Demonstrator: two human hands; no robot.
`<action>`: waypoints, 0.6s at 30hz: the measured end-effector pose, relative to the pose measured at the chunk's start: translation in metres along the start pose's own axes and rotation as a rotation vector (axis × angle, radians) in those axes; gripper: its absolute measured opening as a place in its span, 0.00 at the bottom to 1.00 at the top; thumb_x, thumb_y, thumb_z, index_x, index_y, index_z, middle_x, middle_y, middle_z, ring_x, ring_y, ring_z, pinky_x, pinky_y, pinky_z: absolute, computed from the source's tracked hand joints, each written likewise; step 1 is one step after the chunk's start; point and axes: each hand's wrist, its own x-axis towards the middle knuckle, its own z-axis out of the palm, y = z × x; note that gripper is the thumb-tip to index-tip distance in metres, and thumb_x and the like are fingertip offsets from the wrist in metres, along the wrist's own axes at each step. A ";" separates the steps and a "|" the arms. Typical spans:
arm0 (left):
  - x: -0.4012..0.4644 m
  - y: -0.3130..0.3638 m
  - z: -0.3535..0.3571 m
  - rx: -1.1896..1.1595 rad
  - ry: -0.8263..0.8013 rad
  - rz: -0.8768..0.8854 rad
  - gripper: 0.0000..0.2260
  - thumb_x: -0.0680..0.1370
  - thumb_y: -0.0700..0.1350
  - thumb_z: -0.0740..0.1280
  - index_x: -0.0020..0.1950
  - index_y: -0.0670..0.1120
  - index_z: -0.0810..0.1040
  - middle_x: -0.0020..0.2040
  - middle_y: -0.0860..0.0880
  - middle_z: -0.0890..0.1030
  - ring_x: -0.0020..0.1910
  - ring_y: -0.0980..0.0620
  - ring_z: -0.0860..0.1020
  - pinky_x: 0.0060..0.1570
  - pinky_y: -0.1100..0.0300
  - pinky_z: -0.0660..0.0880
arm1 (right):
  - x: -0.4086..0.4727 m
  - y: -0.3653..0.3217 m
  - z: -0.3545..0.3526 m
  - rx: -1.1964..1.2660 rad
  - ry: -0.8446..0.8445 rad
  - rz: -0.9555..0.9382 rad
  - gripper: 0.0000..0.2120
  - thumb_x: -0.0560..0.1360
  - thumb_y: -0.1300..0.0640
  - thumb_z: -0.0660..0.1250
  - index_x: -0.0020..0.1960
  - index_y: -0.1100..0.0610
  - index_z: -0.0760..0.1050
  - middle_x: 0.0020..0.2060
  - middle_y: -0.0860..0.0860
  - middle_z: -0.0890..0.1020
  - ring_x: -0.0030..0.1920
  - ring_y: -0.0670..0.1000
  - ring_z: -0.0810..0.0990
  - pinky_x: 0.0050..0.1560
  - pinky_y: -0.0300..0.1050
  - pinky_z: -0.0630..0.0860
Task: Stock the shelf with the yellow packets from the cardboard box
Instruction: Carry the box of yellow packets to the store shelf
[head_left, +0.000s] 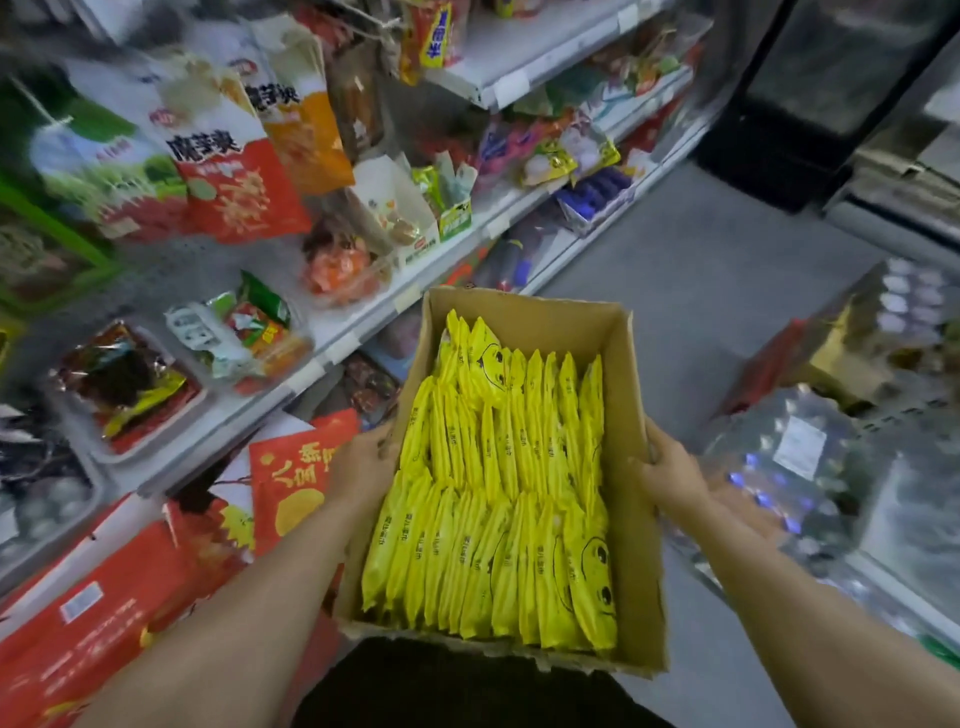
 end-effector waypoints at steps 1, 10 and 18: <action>0.016 0.006 0.003 0.005 -0.005 -0.005 0.16 0.77 0.44 0.65 0.63 0.54 0.80 0.51 0.45 0.85 0.50 0.44 0.82 0.42 0.57 0.73 | 0.016 -0.005 -0.004 -0.004 0.003 0.003 0.33 0.71 0.58 0.66 0.72 0.38 0.65 0.55 0.52 0.83 0.55 0.59 0.81 0.58 0.56 0.77; 0.133 0.049 0.024 0.006 -0.016 -0.029 0.20 0.76 0.46 0.64 0.67 0.62 0.75 0.56 0.46 0.84 0.53 0.45 0.81 0.49 0.53 0.77 | 0.129 -0.032 -0.023 0.037 0.009 0.084 0.31 0.75 0.59 0.63 0.75 0.41 0.64 0.55 0.54 0.82 0.52 0.59 0.80 0.54 0.58 0.79; 0.247 0.065 0.036 0.063 -0.114 -0.019 0.19 0.75 0.49 0.64 0.65 0.60 0.76 0.55 0.45 0.83 0.55 0.44 0.80 0.52 0.53 0.77 | 0.194 -0.051 -0.012 0.073 0.047 0.189 0.31 0.76 0.59 0.62 0.75 0.40 0.63 0.52 0.56 0.82 0.47 0.59 0.82 0.51 0.59 0.80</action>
